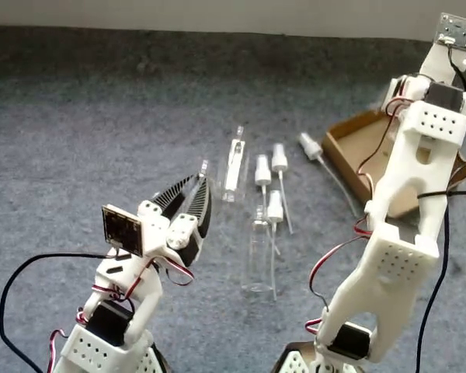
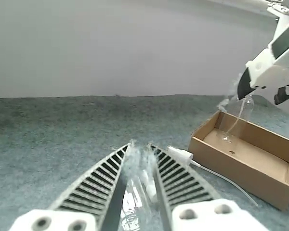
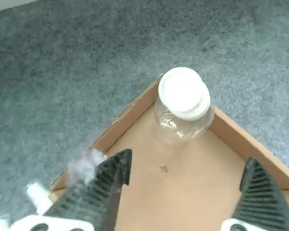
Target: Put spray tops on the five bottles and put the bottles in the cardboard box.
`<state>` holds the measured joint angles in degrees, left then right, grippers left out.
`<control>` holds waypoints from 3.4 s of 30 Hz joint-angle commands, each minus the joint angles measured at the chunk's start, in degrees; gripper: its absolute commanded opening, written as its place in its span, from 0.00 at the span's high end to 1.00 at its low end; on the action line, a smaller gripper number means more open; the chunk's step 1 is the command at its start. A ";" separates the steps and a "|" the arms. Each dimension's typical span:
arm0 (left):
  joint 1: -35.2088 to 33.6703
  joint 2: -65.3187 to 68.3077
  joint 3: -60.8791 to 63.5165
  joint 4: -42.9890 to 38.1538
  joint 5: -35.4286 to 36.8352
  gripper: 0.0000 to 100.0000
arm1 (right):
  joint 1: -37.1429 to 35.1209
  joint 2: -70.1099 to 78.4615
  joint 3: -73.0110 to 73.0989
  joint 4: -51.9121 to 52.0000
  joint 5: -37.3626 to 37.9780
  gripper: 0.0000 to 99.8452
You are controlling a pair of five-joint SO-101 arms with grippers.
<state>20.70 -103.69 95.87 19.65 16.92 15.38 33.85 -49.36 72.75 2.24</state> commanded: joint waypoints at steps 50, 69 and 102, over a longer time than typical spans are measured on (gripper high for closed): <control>-15.69 -0.57 1.10 0.18 -29.19 0.99 | -30.02 -59.91 34.33 28.00 0.44 0.68; -26.15 -0.57 -15.69 37.80 -29.54 0.99 | -36.88 -60.26 56.48 20.53 0.26 0.68; -36.09 -0.57 -7.87 37.98 -29.54 0.99 | -44.18 -41.71 74.68 0.31 -14.86 0.68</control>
<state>-14.73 -103.78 88.31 57.27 -12.09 -28.40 -9.05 29.14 73.80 -11.91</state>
